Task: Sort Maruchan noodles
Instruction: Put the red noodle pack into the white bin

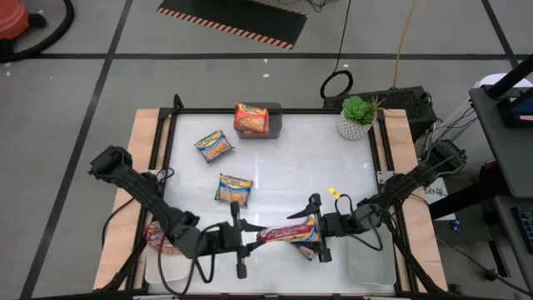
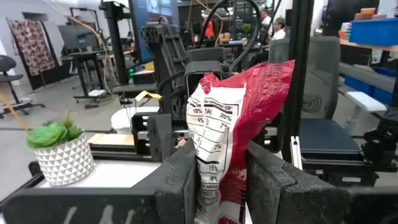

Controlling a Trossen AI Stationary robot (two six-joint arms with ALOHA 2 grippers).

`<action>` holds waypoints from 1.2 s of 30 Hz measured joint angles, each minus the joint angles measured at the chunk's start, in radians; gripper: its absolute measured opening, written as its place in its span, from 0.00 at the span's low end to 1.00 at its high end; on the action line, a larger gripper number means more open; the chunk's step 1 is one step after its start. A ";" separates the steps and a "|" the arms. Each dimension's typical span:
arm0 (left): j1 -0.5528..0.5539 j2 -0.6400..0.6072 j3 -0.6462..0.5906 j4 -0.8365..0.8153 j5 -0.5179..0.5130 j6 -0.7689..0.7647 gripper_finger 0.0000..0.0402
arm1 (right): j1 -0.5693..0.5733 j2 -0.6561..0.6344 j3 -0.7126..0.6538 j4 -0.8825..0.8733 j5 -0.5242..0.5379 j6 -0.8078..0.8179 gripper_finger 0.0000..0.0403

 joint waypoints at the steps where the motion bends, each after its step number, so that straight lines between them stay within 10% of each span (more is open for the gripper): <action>1: 0.003 0.000 0.000 -0.003 0.000 -0.009 0.26 | 0.000 0.000 0.000 0.004 0.000 -0.001 0.73; 17: 0.021 0.023 -0.001 -0.007 -0.002 -0.036 0.26 | 0.000 0.000 0.001 0.014 -0.001 -0.037 0.28; 26: 0.016 0.021 0.000 -0.082 0.002 -0.060 0.28 | 0.000 0.001 0.000 -0.007 0.000 -0.035 0.31; 36: -0.006 -0.015 0.000 -0.184 -0.004 -0.108 0.58 | -0.001 0.000 0.000 -0.001 0.007 -0.037 0.27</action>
